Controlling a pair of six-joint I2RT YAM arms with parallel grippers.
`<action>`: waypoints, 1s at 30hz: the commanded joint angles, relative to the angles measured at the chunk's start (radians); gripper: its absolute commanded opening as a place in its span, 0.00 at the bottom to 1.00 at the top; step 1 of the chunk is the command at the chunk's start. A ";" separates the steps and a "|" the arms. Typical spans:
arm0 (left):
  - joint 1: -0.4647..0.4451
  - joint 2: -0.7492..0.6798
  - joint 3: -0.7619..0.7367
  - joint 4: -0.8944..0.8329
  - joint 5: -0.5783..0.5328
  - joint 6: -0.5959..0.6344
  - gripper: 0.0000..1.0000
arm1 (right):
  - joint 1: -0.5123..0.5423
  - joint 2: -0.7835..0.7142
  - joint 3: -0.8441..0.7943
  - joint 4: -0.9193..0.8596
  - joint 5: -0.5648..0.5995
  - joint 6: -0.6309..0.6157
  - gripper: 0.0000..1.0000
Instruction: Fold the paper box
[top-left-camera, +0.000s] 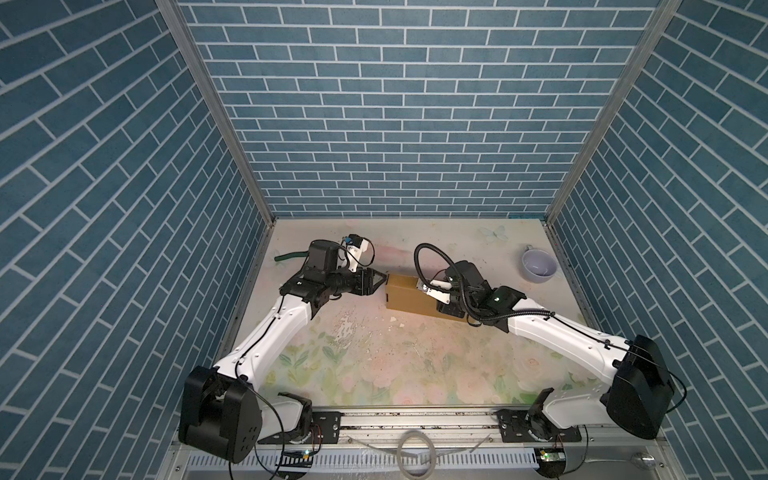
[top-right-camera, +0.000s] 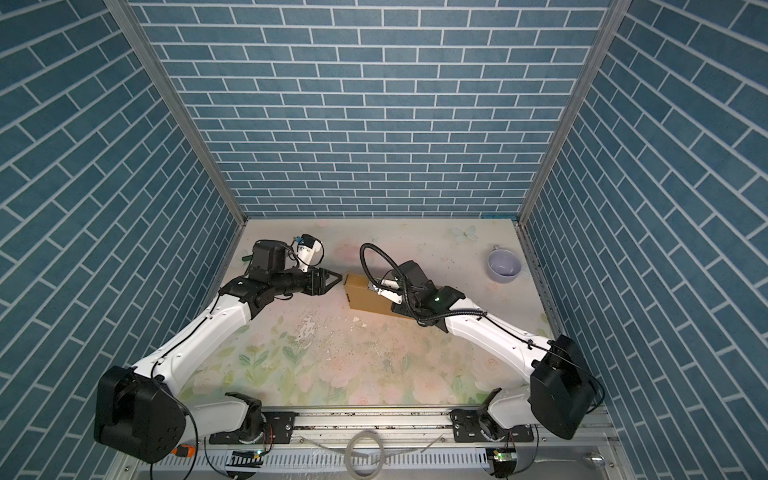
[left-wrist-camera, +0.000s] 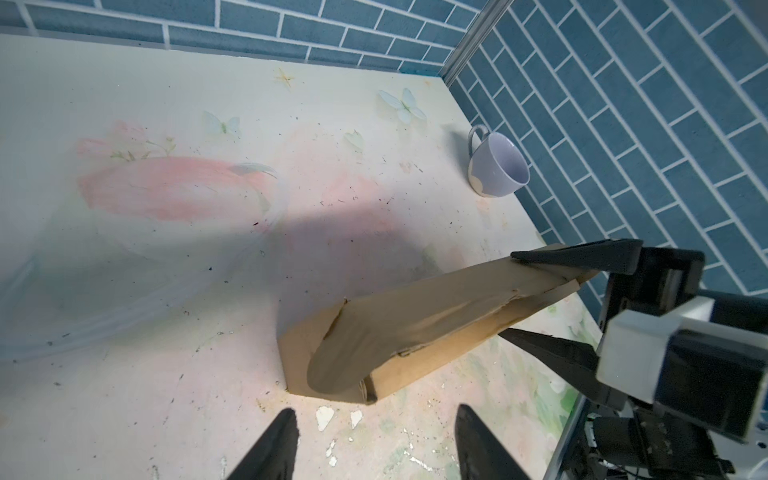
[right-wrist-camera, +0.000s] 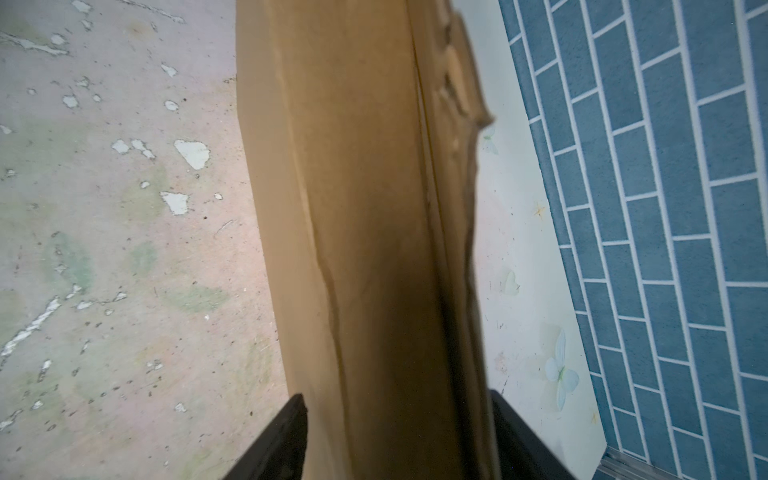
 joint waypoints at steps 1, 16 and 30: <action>-0.012 0.046 0.058 -0.084 -0.014 0.126 0.60 | -0.012 0.030 0.044 -0.080 -0.037 0.019 0.67; -0.036 0.168 0.139 -0.139 -0.076 0.200 0.33 | -0.052 0.062 0.106 -0.136 -0.122 0.020 0.67; -0.036 0.212 0.232 -0.167 -0.049 0.167 0.07 | -0.061 0.072 0.109 -0.140 -0.138 0.025 0.65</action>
